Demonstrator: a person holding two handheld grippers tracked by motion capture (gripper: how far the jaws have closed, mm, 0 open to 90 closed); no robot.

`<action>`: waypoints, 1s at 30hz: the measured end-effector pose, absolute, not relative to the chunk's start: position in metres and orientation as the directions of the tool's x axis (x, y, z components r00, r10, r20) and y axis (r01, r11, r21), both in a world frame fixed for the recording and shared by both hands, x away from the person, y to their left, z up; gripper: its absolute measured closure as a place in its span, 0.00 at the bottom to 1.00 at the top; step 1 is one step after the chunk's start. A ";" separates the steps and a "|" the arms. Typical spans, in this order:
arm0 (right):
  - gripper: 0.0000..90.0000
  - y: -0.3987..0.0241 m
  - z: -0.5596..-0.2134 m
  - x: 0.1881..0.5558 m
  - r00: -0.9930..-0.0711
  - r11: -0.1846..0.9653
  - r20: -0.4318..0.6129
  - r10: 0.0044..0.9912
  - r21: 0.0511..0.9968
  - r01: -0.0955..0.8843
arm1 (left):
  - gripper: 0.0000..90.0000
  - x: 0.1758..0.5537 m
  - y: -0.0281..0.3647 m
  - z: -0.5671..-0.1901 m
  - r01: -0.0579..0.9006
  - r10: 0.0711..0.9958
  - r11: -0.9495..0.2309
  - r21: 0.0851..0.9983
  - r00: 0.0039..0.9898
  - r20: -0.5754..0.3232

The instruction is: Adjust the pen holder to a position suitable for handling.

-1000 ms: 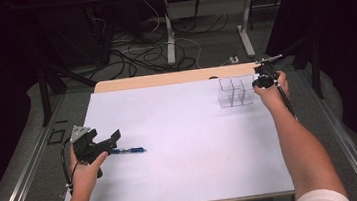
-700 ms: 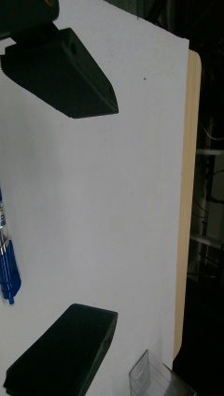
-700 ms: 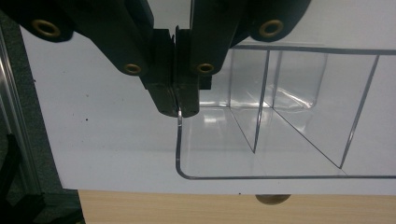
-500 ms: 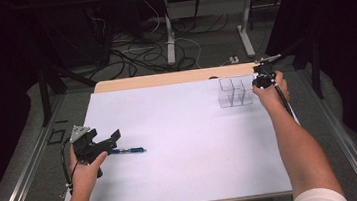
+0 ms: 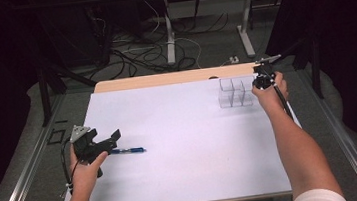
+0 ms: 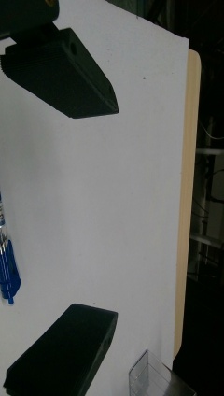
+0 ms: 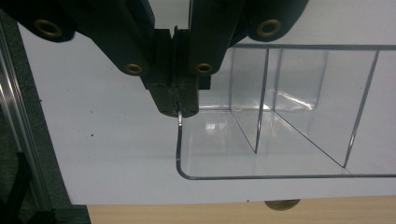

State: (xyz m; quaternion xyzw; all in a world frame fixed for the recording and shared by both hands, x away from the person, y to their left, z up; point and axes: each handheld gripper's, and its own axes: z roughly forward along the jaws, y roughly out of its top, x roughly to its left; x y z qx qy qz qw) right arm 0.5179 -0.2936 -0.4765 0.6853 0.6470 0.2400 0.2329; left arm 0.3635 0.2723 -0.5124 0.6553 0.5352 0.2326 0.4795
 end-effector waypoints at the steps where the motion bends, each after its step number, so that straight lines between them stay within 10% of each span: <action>1: 0.99 -0.292 -0.476 0.517 0.051 -0.061 0.034 0.998 0.624 0.779 | 0.03 0.364 0.272 -0.512 0.479 0.925 0.033 0.877 0.318 -0.209; 30: 0.99 -0.169 -0.475 0.491 -0.090 0.052 0.035 0.995 0.598 0.800 | 0.03 0.364 0.269 -0.511 0.473 0.922 0.024 0.881 0.330 -0.203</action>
